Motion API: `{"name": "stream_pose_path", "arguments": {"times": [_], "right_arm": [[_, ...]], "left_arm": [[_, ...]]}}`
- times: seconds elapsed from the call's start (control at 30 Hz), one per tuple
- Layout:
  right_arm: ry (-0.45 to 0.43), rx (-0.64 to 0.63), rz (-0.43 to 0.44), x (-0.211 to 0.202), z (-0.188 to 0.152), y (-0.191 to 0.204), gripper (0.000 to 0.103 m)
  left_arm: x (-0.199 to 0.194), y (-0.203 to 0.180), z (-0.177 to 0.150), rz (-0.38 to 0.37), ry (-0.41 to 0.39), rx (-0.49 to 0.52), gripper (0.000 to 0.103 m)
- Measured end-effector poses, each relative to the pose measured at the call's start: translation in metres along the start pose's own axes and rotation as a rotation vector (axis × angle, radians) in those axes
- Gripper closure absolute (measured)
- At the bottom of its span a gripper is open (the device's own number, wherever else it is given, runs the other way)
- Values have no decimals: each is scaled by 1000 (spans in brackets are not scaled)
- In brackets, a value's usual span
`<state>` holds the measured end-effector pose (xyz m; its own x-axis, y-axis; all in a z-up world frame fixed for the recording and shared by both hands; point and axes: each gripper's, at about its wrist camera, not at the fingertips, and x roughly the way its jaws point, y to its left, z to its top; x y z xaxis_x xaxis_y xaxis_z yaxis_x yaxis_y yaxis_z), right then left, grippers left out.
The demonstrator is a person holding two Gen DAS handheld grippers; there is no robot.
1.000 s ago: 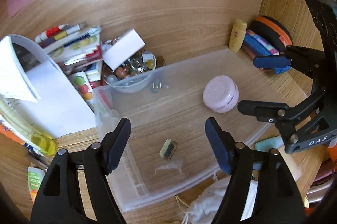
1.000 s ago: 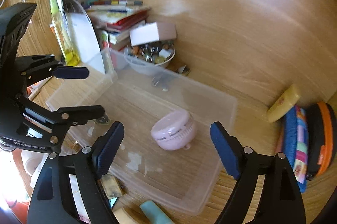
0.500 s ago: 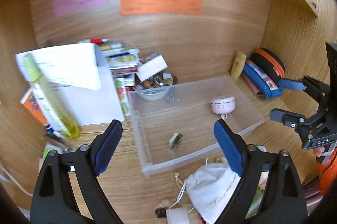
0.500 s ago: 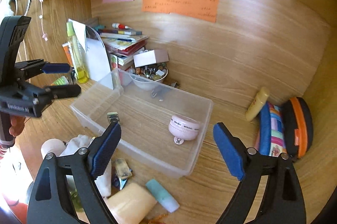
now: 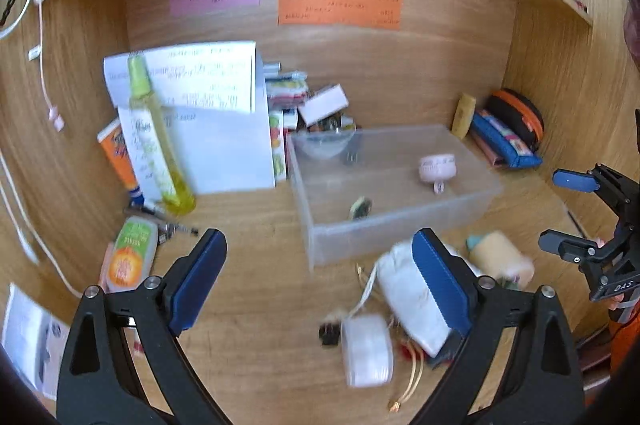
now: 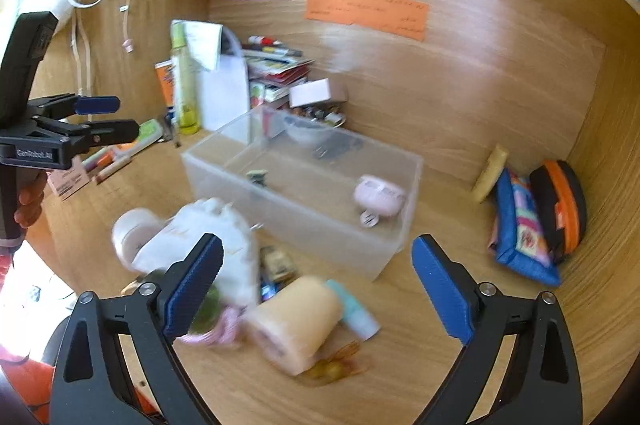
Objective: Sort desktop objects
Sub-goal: 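Move both tools back toward the clutter beside the box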
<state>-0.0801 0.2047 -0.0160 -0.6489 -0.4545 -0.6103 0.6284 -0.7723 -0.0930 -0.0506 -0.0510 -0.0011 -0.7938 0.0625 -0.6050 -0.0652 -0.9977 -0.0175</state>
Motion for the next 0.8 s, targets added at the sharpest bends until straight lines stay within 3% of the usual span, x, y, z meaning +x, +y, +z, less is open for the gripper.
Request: {"name": "stream_pose_path", "arguments": {"times": [0.4,0.8], "right_arm": [[26,13,114,8,-29,60,8],[54,-52,67,43,-48,92,10]], "left_arm": [[3,3,-55,-21,81,-30,8],[26,-2,-79,-79,166,-62,8]]}}
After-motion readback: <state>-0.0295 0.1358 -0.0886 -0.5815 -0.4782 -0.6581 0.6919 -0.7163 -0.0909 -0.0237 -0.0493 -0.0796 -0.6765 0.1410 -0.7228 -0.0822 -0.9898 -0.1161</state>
